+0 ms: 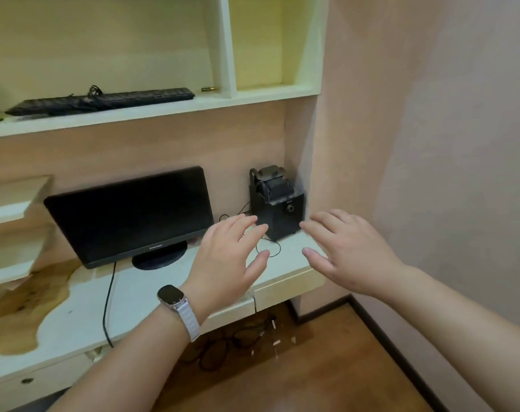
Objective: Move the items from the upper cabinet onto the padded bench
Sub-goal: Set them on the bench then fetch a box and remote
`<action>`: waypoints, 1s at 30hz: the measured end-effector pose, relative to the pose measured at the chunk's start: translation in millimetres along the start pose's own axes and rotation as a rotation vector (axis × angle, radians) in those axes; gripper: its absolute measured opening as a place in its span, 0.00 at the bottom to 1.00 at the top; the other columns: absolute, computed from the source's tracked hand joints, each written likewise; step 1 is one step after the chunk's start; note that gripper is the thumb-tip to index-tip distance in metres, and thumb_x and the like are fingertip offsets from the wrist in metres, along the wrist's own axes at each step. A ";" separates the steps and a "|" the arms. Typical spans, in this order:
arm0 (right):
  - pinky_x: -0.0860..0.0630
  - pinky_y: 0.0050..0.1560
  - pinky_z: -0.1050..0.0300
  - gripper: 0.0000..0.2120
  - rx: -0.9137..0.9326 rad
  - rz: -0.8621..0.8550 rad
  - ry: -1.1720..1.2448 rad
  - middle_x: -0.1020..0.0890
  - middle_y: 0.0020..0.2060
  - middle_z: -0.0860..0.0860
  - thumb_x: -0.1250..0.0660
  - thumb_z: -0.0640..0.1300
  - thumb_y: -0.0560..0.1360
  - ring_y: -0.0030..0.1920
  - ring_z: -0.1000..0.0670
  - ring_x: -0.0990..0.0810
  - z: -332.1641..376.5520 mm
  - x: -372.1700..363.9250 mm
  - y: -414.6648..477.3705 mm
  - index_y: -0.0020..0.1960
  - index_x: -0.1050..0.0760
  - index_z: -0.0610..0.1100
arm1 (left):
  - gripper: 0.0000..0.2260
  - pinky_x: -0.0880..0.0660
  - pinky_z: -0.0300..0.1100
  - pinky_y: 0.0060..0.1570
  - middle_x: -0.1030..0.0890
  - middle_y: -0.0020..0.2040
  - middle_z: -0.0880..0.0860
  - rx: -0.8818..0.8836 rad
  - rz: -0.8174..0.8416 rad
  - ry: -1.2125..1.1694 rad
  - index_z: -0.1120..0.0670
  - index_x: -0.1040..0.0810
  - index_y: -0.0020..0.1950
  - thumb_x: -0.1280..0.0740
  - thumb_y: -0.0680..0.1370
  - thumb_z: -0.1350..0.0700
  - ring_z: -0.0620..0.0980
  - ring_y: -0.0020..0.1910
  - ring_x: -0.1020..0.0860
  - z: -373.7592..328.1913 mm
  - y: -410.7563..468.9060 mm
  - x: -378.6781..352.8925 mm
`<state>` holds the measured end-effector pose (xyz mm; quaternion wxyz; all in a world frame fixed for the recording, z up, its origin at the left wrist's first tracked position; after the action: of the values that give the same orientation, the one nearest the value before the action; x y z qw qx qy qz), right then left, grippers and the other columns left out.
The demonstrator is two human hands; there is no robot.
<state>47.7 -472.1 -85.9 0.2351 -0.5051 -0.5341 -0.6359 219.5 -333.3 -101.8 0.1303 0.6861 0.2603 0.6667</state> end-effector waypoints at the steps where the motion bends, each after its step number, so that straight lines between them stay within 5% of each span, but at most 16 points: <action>1: 0.25 0.53 0.49 0.25 0.003 -0.006 -0.013 0.20 0.58 0.47 0.45 0.58 0.77 0.59 0.44 0.23 -0.1 -2.0 15.9 0.65 0.24 0.46 | 0.21 0.33 0.53 0.66 0.24 0.67 0.51 -0.004 -0.009 -0.007 0.50 0.25 0.68 0.41 0.79 0.44 0.53 0.68 0.29 14.4 11.1 -2.5; 15: 0.25 0.49 0.48 0.23 -0.059 -0.144 -0.109 0.20 0.56 0.48 0.43 0.57 0.77 0.55 0.43 0.23 -21.2 -16.2 181.1 0.63 0.24 0.45 | 0.19 0.34 0.51 0.62 0.24 0.66 0.54 -0.159 -0.217 -0.033 0.53 0.23 0.66 0.37 0.78 0.47 0.56 0.66 0.28 139.6 149.4 -7.1; 30: 0.28 0.57 0.46 0.26 -0.036 -0.331 -0.031 0.21 0.61 0.46 0.47 0.59 0.77 0.61 0.42 0.25 -122.8 18.8 308.2 0.65 0.25 0.46 | 0.20 0.31 0.50 0.56 0.22 0.63 0.55 -0.178 -0.376 0.123 0.55 0.22 0.63 0.37 0.76 0.46 0.57 0.62 0.25 156.9 304.9 25.9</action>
<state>251.0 -678.5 77.0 0.1099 -0.4240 -0.6022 -0.6674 429.0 -546.4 68.4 0.2965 0.5692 0.3313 0.6916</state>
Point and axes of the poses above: each hand's wrist, its own y-axis towards the middle knuckle, its own x-axis out of the back of the hand, z = x × y, the point moved 3 cm from there along y, towards the middle knuckle
